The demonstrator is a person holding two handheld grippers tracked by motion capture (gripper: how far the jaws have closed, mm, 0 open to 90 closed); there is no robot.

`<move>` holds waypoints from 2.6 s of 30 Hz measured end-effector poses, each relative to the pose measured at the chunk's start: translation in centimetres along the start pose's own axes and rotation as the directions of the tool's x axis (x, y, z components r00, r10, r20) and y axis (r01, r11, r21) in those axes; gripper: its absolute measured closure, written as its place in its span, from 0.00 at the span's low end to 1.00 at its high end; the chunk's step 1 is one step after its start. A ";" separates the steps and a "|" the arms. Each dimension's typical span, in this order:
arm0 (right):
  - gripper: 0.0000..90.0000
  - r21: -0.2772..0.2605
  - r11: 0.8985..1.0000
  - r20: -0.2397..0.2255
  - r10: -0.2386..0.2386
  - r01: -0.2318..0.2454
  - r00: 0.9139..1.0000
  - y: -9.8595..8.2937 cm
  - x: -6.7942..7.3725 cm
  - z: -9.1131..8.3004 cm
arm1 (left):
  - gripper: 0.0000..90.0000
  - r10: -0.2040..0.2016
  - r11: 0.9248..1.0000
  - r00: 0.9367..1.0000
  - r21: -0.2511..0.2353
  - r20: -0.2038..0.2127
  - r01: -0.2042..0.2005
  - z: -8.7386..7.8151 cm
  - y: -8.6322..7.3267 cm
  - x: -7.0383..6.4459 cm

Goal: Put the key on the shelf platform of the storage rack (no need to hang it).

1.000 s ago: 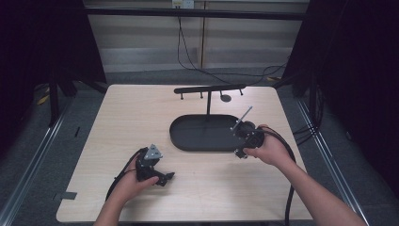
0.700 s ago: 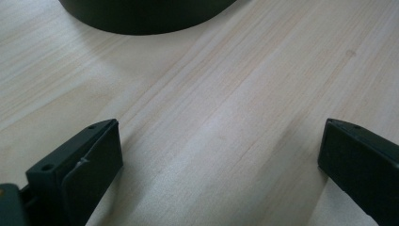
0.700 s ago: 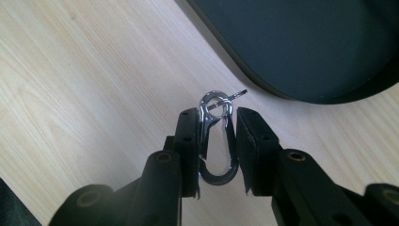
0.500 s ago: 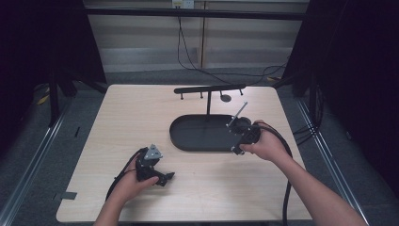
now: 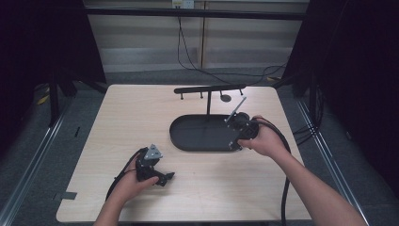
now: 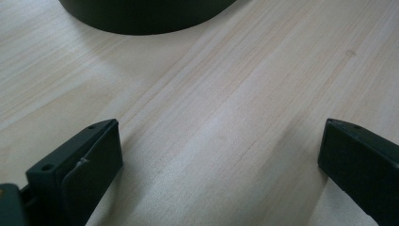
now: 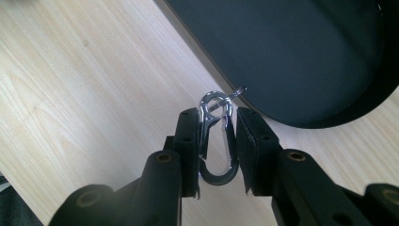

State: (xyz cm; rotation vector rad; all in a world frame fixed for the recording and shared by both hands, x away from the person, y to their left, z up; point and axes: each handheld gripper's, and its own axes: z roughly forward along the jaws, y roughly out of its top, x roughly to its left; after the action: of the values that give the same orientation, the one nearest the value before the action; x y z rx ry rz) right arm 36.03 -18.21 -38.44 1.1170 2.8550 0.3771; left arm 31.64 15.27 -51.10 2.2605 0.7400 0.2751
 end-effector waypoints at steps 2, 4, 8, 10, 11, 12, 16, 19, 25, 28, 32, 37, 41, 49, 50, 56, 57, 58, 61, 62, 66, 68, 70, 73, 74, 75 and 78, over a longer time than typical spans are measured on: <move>0.79 0.000 1.000 0.007 -0.004 0.004 1.000 0.1 0.0 -0.1 | 0.00 0.000 1.000 1.000 0.000 0.000 0.000 0.0 0.0 0.0; 0.79 -0.001 1.000 0.007 -0.005 0.005 1.000 0.2 0.0 -0.2 | 0.00 0.000 1.000 1.000 0.000 0.000 0.000 0.0 0.0 0.0; 0.79 -0.010 1.000 0.010 -0.011 0.011 1.000 0.5 0.0 -0.4 | 0.00 0.000 1.000 1.000 0.000 0.000 0.000 0.0 0.0 0.0; 0.79 -0.008 1.000 0.009 -0.005 0.005 1.000 0.6 0.0 -0.5 | 0.00 0.003 1.000 1.000 -0.002 0.000 -0.003 0.0 0.0 0.0; 0.79 -0.010 1.000 0.012 -0.009 0.009 1.000 0.7 0.0 -0.6 | 0.00 0.002 1.000 1.000 -0.001 0.000 -0.002 0.0 0.0 0.0; 0.79 -0.010 1.000 0.017 -0.010 0.010 1.000 0.8 0.0 -0.8 | 0.00 0.005 1.000 1.000 -0.001 -0.002 -0.005 0.0 0.0 0.0; 0.79 -0.022 1.000 0.017 -0.008 0.008 1.000 1.0 0.0 -1.0 | 0.00 0.005 1.000 1.000 -0.002 -0.002 -0.005 0.0 0.0 0.0; 0.79 -0.026 1.000 0.018 -0.007 0.007 1.000 1.2 -0.2 -1.0 | 0.00 0.005 1.000 1.000 -0.001 -0.002 -0.005 0.0 0.0 0.0; 0.79 -0.028 1.000 0.020 -0.002 0.002 1.000 1.6 -0.4 -1.3 | 0.00 0.005 1.000 1.000 0.000 -0.002 -0.005 0.0 0.0 0.0; 0.79 -0.035 0.999 0.025 -0.001 0.002 1.000 2.0 -0.5 -1.6 | 0.00 0.004 1.000 1.000 0.000 -0.002 -0.004 0.0 0.0 0.0; 0.79 -0.033 0.999 0.031 -0.003 0.004 1.000 2.2 -0.6 -1.4 | 0.00 0.004 1.000 1.000 0.000 -0.002 -0.004 0.0 0.0 0.0; 0.79 -0.031 1.000 0.038 -0.003 0.004 0.999 2.6 -0.7 -1.1 | 0.00 0.006 1.000 1.000 -0.001 -0.002 -0.006 0.0 0.0 0.0; 0.79 -0.023 1.000 0.040 -0.003 0.004 0.999 3.0 -0.9 -0.9 | 0.00 0.006 1.000 1.000 -0.001 -0.002 -0.006 0.0 0.0 0.0; 0.79 -0.021 1.000 0.045 0.004 -0.003 0.999 3.8 -1.3 -0.6 | 0.00 0.005 1.000 1.000 -0.001 -0.002 -0.005 0.0 0.0 0.0; 0.79 -0.016 1.000 0.050 0.007 -0.006 0.999 3.9 -1.4 -0.6 | 0.00 0.005 1.000 1.000 -0.001 -0.001 -0.005 0.0 0.0 0.0; 0.79 -0.016 1.000 0.055 0.008 -0.007 0.998 4.3 -1.6 -0.2 | 0.00 0.005 1.000 1.000 -0.001 -0.002 -0.005 0.0 0.0 0.0; 0.79 -0.018 1.000 0.054 0.011 -0.010 0.998 4.4 -1.7 -0.1 | 0.00 0.005 1.000 1.000 0.000 -0.002 -0.005 0.0 0.0 0.0; 0.79 -0.017 1.000 0.054 0.012 -0.011 0.998 4.5 -1.7 0.0 | 0.00 0.006 1.000 1.000 0.000 -0.003 -0.006 0.0 0.0 0.0; 0.79 -0.011 1.000 0.061 0.008 -0.007 0.998 4.7 -1.8 0.3 | 0.00 0.006 1.000 1.000 -0.001 -0.001 -0.006 0.0 0.0 0.0; 0.79 -0.008 1.000 0.065 0.010 -0.009 0.998 4.7 -1.8 0.4 | 0.00 0.006 1.000 1.000 0.000 -0.001 -0.006 0.0 0.0 0.0; 0.79 0.003 1.000 0.069 0.002 -0.002 0.998 5.0 -1.9 0.8 | 0.00 0.004 1.000 1.000 0.001 0.000 -0.004 0.0 0.0 0.0; 0.79 0.001 1.000 0.074 0.003 -0.003 0.997 5.1 -1.9 0.9 | 0.00 0.005 1.000 1.000 0.000 0.000 -0.005 0.0 0.0 0.0; 0.79 -0.006 1.000 0.069 0.009 -0.008 0.998 5.3 -1.9 1.0 | 0.00 0.005 1.000 1.000 -0.001 0.000 -0.005 0.0 0.0 0.0; 0.79 -0.008 1.000 0.070 0.013 -0.013 0.997 5.4 -1.9 1.1 | 0.00 0.005 1.000 1.000 0.000 0.000 -0.005 0.0 0.0 0.0; 0.79 -0.013 1.000 0.070 0.010 -0.009 0.997 5.4 -1.9 1.2 | 0.00 0.004 1.000 1.000 0.000 -0.001 -0.004 0.0 0.0 0.0; 0.79 -0.019 1.000 0.072 0.015 -0.014 0.997 5.5 -1.9 1.2 | 0.00 0.004 1.000 1.000 0.000 -0.001 -0.004 0.0 0.0 0.0; 0.79 -0.019 1.000 0.067 0.026 -0.024 0.997 5.6 -2.0 1.4 | 0.00 0.004 1.000 1.000 0.001 -0.001 -0.004 0.0 0.0 0.0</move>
State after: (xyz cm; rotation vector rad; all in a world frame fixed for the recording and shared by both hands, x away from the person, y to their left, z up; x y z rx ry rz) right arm 41.38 -15.30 -38.50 1.1407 2.7770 0.3588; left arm 31.66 15.29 -51.08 2.2627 0.7366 0.2777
